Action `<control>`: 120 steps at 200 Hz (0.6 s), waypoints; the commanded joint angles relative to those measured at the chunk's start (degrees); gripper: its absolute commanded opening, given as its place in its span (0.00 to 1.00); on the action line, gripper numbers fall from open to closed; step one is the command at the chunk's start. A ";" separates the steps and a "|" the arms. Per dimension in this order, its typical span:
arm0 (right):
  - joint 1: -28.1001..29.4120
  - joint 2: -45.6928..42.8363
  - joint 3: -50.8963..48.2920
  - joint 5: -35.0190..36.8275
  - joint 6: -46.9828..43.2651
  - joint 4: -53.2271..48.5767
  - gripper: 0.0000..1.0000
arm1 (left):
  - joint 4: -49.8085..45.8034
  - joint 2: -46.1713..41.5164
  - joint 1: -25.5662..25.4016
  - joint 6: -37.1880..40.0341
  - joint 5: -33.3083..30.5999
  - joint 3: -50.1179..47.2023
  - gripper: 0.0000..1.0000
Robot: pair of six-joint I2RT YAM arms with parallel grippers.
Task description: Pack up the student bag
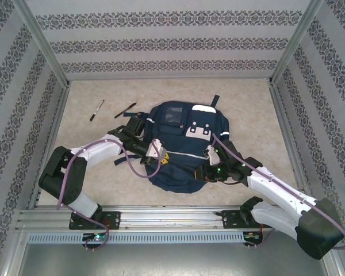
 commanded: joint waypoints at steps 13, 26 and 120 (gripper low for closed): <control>2.01 1.44 0.85 1.64 -1.95 -0.20 0.00 | 3.24 -1.57 0.76 0.06 2.84 0.48 0.00; 3.19 1.44 2.13 5.27 -2.34 -1.96 0.00 | 2.08 -1.71 1.74 0.16 1.47 0.88 0.01; 15.11 0.62 13.80 15.11 -12.01 0.89 0.00 | -17.14 -7.44 -4.22 -1.36 -6.31 7.43 0.78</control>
